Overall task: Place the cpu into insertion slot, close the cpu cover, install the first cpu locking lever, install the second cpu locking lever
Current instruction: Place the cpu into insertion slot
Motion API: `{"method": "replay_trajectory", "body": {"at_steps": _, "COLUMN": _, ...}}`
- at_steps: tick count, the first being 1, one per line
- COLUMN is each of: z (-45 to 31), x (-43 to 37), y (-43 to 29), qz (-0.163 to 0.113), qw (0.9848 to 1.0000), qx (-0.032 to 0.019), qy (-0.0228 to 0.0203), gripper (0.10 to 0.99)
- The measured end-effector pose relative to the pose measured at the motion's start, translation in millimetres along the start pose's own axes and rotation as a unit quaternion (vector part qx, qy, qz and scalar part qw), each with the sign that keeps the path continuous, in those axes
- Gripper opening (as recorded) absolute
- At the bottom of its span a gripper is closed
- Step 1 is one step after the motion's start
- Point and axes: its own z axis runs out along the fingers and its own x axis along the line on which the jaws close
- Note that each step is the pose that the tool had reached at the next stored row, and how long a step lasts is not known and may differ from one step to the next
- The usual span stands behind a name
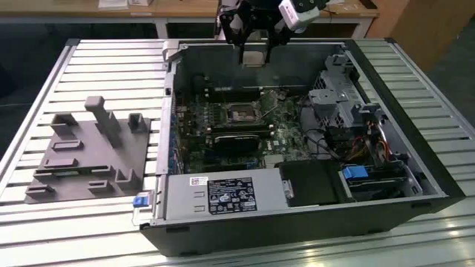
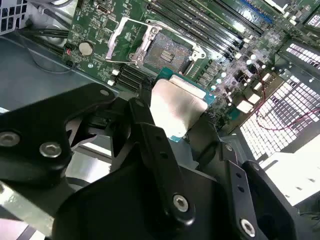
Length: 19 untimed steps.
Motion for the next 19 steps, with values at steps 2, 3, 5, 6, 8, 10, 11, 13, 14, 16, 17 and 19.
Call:
{"method": "replay_trajectory", "body": {"at_steps": 2, "z": 0.0, "x": 0.0, "y": 0.0, "qz": 0.0, "qw": 1.0, "qx": 0.0, "qy": 0.0, "gripper": 0.537}}
{"method": "replay_trajectory", "body": {"at_steps": 3, "z": 0.0, "x": 0.0, "y": 0.0, "qz": 0.0, "qw": 1.0, "qx": 0.0, "qy": 0.0, "gripper": 0.537}}
{"method": "replay_trajectory", "body": {"at_steps": 5, "z": 0.0, "x": 0.0, "y": 0.0, "qz": 0.0, "qw": 1.0, "qx": 0.0, "qy": 0.0, "gripper": 0.537}}
{"method": "replay_trajectory", "body": {"at_steps": 6, "z": 0.0, "x": 0.0, "y": 0.0, "qz": 0.0, "qw": 1.0, "qx": 0.0, "qy": 0.0, "gripper": 0.537}}
{"method": "replay_trajectory", "body": {"at_steps": 8, "z": 0.0, "x": 0.0, "y": 0.0, "qz": 0.001, "qw": 1.0, "qx": 0.0, "qy": -0.0001, "gripper": 0.537}}
{"method": "replay_trajectory", "body": {"at_steps": 10, "z": 0.0, "x": 0.0, "y": 0.0, "qz": 0.003, "qw": 1.0, "qx": -0.0001, "qy": -0.0002, "gripper": 0.537}}
{"method": "replay_trajectory", "body": {"at_steps": 11, "z": 0.0, "x": -0.1, "y": 0.0, "qz": 0.004, "qw": 1.0, "qx": -0.0001, "qy": -0.0004, "gripper": 0.537}}
{"method": "replay_trajectory", "body": {"at_steps": 13, "z": 0.0, "x": 0.0, "y": 0.0, "qz": 0.008, "qw": 1.0, "qx": -0.0002, "qy": -0.0007, "gripper": 0.537}}
{"method": "replay_trajectory", "body": {"at_steps": 14, "z": 0.0, "x": 0.0, "y": 0.0, "qz": 0.011, "qw": 0.9999, "qx": -0.0002, "qy": -0.0009, "gripper": 0.537}}
{"method": "replay_trajectory", "body": {"at_steps": 16, "z": 0.0, "x": 0.0, "y": 0.0, "qz": 0.015, "qw": 0.9999, "qx": -0.0003, "qy": -0.0013, "gripper": 0.537}}
{"method": "replay_trajectory", "body": {"at_steps": 17, "z": 0.0, "x": 0.0, "y": 0.0, "qz": 0.017, "qw": 0.9998, "qx": -0.0003, "qy": -0.0015, "gripper": 0.537}}
{"method": "replay_trajectory", "body": {"at_steps": 19, "z": 0.1, "x": 0.0, "y": 0.0, "qz": 0.021, "qw": 0.9998, "qx": -0.0004, "qy": -0.0019, "gripper": 0.537}}
